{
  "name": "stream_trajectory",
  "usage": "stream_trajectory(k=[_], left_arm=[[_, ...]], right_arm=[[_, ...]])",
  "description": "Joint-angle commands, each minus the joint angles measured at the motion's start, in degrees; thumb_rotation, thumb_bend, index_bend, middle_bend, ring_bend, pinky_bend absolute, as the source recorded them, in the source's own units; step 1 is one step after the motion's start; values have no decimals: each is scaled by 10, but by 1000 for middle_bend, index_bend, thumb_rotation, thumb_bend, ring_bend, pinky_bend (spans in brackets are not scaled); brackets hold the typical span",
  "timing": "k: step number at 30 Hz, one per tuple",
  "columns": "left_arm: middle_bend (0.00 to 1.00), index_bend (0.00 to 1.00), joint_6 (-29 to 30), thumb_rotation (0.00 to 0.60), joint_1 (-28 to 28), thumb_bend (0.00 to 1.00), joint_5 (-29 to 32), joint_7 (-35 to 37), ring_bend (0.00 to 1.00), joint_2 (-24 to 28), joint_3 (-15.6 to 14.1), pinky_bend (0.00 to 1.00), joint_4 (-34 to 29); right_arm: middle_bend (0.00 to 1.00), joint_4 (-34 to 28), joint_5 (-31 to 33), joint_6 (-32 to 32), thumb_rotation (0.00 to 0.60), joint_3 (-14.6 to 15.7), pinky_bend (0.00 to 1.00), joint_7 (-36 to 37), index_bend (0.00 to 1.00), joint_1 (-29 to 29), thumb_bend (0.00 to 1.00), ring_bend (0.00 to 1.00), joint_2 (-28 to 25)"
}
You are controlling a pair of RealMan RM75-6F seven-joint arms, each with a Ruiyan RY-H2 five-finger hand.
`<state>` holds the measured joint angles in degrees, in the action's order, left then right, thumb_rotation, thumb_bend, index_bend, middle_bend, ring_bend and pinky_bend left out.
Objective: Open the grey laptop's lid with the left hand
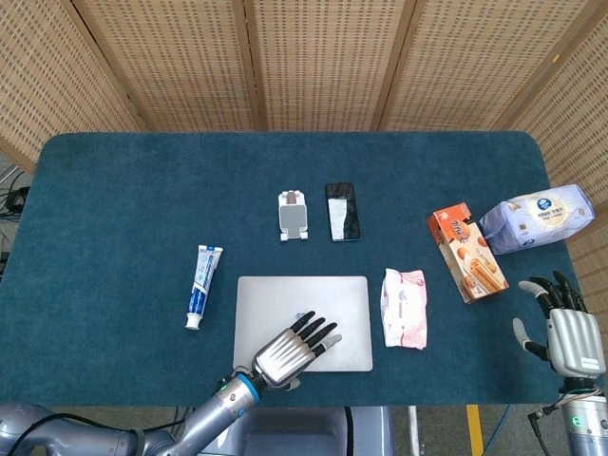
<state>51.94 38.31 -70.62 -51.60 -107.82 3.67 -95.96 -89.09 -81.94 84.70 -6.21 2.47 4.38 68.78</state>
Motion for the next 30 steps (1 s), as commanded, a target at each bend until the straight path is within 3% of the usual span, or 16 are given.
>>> stream_trajectory(k=[1, 16, 30], left_arm=[[0, 0, 6, 568, 6, 164, 7, -5, 0, -15, -1, 0, 14], [0, 0, 20, 569, 25, 169, 24, -12, 0, -71, 6, 0, 80], [0, 0, 31, 569, 38, 171, 36, -11, 0, -81, 11, 0, 92]], right_arm=[[217, 1, 1, 1, 600, 0, 171, 1, 263, -1, 414, 7, -1], [217, 7, 8, 2, 600, -1, 172, 11, 263, -7, 414, 7, -7], [217, 14, 13, -2, 600, -2, 171, 16, 263, -8, 414, 7, -6]])
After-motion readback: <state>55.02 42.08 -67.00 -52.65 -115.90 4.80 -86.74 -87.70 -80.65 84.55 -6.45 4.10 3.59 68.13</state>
